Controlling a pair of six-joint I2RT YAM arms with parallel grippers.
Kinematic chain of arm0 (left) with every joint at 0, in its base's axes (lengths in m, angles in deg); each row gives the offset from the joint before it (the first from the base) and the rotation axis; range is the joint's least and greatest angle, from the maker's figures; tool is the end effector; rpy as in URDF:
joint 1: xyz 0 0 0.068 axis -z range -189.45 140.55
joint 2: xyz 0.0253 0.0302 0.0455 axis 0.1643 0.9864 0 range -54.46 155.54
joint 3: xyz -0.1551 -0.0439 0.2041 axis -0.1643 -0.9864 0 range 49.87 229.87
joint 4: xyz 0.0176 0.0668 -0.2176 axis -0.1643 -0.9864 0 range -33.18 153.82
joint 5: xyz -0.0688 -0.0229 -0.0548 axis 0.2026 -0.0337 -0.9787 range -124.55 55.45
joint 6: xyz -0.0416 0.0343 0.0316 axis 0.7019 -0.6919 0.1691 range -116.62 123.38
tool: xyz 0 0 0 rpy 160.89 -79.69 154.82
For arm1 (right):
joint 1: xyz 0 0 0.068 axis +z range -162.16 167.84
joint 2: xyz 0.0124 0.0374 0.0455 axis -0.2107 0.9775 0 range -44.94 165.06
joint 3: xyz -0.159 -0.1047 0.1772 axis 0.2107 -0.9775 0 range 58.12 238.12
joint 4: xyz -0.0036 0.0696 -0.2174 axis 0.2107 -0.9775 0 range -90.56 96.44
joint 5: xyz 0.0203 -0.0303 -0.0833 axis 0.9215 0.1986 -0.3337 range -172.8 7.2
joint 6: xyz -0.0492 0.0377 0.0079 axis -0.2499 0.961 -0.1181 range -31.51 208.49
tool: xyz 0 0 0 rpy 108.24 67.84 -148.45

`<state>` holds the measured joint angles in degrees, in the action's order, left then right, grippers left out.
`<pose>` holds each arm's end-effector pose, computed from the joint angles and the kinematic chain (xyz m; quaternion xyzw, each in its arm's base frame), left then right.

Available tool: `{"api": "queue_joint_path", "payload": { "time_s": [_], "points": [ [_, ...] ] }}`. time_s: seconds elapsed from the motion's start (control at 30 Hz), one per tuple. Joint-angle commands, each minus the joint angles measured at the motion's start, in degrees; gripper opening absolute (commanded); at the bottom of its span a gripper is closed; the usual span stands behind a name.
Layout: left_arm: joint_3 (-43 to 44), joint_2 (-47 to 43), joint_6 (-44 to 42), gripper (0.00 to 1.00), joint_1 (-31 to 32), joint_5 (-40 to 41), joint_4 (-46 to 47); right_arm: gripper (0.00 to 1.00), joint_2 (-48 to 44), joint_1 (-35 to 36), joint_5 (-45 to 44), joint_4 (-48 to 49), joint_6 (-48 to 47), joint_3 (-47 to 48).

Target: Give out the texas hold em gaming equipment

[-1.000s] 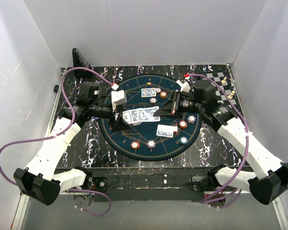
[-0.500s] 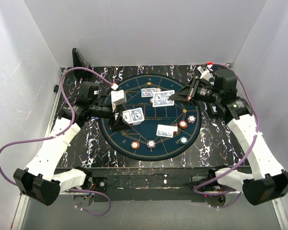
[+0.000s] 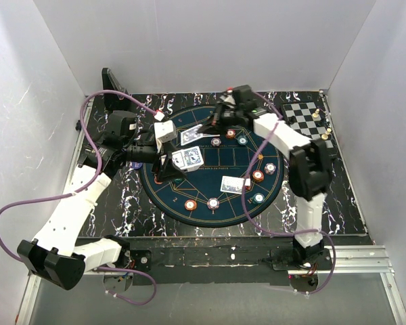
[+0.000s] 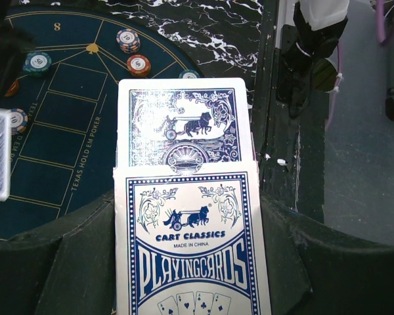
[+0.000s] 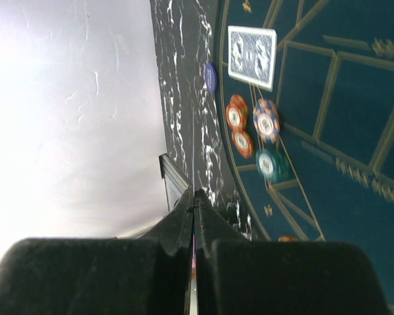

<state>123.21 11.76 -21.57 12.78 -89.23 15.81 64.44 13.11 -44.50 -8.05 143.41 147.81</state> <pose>0.1666 -0.1100 0.3621 0.4983 0.6640 -0.4089 0.3789 0.3606 0.2029 0.2735 0.0651 0.8463 0.5066 0.1516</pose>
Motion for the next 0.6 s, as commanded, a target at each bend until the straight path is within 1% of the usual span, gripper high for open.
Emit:
{"api": "queue_joint_path", "payload": {
  "time_s": [0.0,0.1,0.13,0.2,0.3,0.33,0.4,0.43,0.47,0.5,0.57],
  "points": [
    [3.47,0.05,1.66,0.41,-0.27,-1.31,-0.5,0.01,15.72,5.74,1.51,2.63,3.44,17.67],
    [3.04,0.23,1.66,0.4,-0.27,-1.57,-0.77,0.01,24.98,8.03,-0.15,-1.94,2.92,29.63],
    [2.51,-0.03,1.66,0.4,-0.27,-1.66,-0.6,0.01,27.35,8.64,-0.86,-2.74,3.0,31.75],
    [1.81,-0.73,1.83,0.4,-0.27,-1.92,-0.59,0.01,30.09,9.26,-2.0,-2.57,3.97,33.88],
    [1.63,-1.44,1.57,0.4,-0.27,-1.75,-0.68,0.01,31.94,9.7,-4.2,-0.82,4.76,33.62],
    [1.72,-1.35,1.48,0.4,-0.27,-1.84,-0.68,0.03,32.47,9.79,-4.72,-0.73,4.94,33.79],
    [2.07,-1.18,1.48,0.4,-0.27,-2.1,-0.95,0.09,33.87,9.79,-5.6,-1.07,4.59,35.02],
    [1.98,-1.18,1.57,0.4,-0.27,-2.19,-1.12,0.14,34.49,9.88,-5.87,-0.99,4.59,35.46],
    [1.89,-1.18,1.57,0.4,-0.27,-2.28,-1.04,0.23,34.93,9.79,-5.96,-0.55,4.59,35.55],
    [1.81,-1.35,1.48,0.4,-0.27,-2.19,-1.03,0.27,35.02,9.88,-6.4,0.32,4.93,34.68],
    [1.28,-1.88,1.57,0.4,-0.27,-1.14,-0.77,0.38,34.06,10.32,-6.75,4.35,5.9,31.35]
  ]
}}
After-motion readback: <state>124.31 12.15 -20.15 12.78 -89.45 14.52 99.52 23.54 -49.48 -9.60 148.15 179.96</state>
